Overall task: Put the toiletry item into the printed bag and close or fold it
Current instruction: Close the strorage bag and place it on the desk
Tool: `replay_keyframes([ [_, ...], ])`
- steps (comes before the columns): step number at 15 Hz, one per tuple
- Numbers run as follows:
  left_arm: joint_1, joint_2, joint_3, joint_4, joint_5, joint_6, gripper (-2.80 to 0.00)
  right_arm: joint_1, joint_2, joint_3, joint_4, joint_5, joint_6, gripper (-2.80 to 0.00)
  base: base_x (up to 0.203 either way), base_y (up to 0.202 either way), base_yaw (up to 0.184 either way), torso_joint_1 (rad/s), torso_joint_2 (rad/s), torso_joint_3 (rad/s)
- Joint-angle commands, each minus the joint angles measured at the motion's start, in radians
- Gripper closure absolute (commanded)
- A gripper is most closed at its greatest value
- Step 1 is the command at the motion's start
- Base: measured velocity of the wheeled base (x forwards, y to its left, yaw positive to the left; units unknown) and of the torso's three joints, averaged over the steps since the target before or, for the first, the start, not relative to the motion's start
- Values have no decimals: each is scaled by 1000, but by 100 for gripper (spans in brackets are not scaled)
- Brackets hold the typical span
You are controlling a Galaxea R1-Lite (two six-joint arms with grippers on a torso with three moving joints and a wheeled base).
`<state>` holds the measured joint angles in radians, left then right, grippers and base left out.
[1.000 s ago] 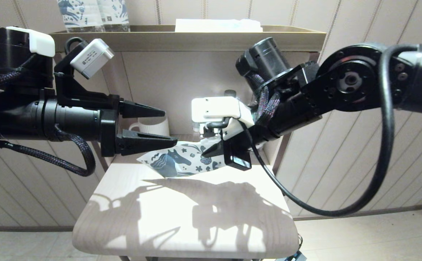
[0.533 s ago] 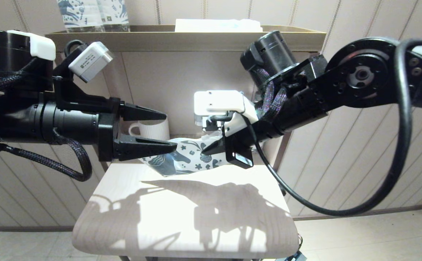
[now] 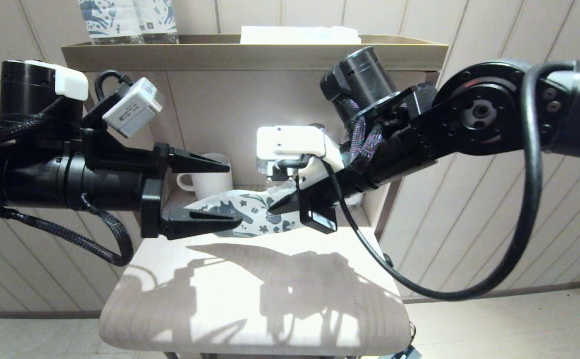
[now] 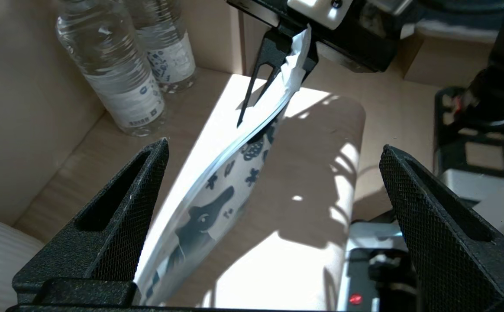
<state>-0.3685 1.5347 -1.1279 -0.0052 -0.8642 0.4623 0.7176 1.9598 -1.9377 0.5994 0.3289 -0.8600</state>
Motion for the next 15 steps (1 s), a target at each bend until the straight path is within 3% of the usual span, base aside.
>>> replay_keyframes([
  [1,2,1,31,-7,-2,63,-280,16,14,-1,-6,4,2,0,0,0,0,0,0,0],
  [5,2,-6,122,-187,-3,78,-280,34,33,-1,-18,19,7,0,0,0,0,0,0,0],
  [8,0,1,112,-202,22,58,-280,45,45,-1,-23,21,15,0,0,0,0,0,0,0],
  [15,-29,5,102,-191,15,-26,-280,51,53,-3,-39,21,31,0,0,0,0,0,0,0],
])
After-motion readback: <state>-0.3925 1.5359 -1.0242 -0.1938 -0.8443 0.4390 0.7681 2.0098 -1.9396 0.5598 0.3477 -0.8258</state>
